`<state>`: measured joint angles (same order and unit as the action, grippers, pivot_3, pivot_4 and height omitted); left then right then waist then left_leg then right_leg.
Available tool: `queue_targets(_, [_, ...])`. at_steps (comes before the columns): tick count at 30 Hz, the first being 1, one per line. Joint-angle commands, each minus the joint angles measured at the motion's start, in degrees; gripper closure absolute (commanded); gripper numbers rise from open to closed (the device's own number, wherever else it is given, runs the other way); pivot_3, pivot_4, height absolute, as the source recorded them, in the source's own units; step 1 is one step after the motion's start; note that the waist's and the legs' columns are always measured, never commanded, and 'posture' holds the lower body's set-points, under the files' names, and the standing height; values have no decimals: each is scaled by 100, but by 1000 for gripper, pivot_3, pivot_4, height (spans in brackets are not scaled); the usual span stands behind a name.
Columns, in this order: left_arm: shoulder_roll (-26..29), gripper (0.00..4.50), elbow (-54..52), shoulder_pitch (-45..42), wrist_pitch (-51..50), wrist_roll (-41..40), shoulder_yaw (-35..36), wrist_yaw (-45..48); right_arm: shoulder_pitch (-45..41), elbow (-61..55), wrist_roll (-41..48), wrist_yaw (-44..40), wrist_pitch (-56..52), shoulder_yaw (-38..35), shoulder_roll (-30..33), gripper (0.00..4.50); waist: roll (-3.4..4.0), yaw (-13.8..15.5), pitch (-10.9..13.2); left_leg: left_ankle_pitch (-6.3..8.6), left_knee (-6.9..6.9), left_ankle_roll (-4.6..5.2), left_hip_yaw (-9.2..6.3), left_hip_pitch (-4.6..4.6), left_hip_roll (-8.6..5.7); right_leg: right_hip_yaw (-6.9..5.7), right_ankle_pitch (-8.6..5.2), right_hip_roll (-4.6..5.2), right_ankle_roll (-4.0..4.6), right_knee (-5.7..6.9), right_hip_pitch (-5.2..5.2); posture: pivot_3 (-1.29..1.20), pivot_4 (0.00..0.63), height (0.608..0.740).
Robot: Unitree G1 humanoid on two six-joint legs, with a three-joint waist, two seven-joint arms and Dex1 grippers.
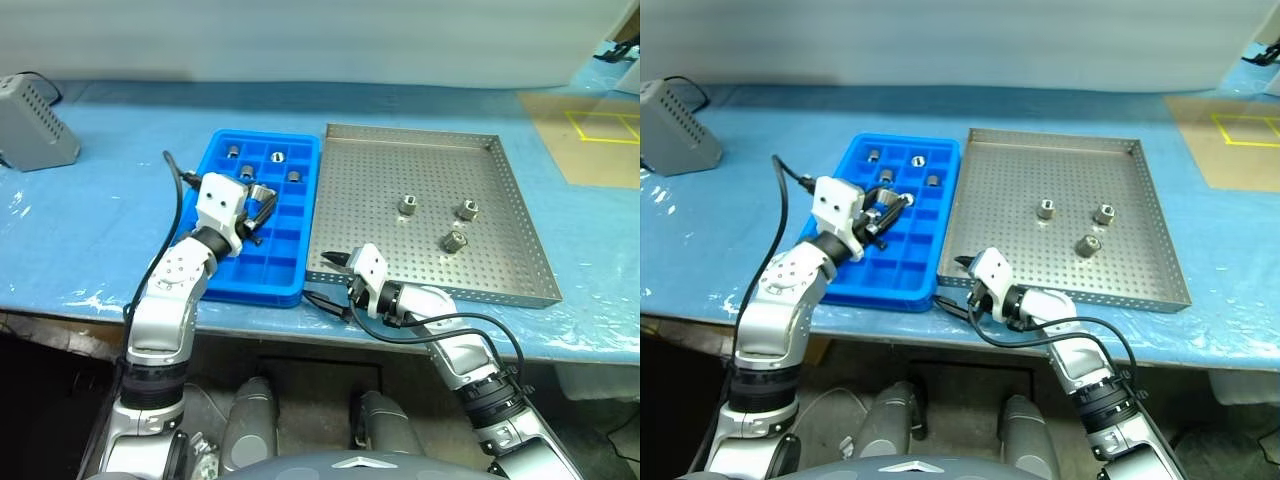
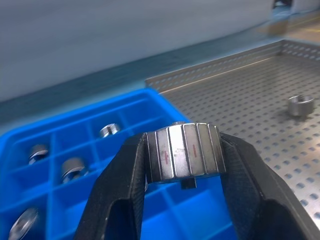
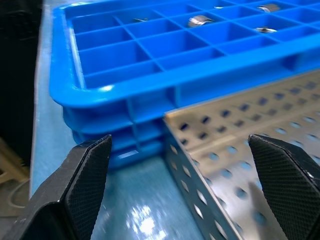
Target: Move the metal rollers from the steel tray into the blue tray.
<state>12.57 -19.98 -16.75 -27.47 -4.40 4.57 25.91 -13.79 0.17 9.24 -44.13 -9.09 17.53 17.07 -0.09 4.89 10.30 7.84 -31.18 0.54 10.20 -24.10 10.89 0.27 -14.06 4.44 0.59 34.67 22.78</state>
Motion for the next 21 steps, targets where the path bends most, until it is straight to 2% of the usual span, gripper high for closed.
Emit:
queue_targets(1, [-12, 2722, -577, 130, -179, -290, 115, -181, -216, -100, 156, -335, 106, 84, -87, 0, 0, 75, 0, -6, 4, -6, -2, -7, 5, -2, 0, -6, 1, 3, 10, 177, 150, 740])
queue_targets(14, [226, 2722, -1516, 949, -1057, -1030, 382, -443, 323, -1534, 22, -346, 195, 332, -27, 0, 0, 81, -1, -15, 15, -19, -7, -20, 23, -16, -9, -25, 15, 7, 26, 157, 150, 740])
queue_targets(21, [262, 2722, -1847, 1292, -1512, -917, 528, -1053, 142, -1682, -107, -107, 227, 164, 91, 0, -2, 110, -2, -19, 14, -25, -11, 4, 20, -16, -10, -23, 12, 9, 3, 176, 150, 740])
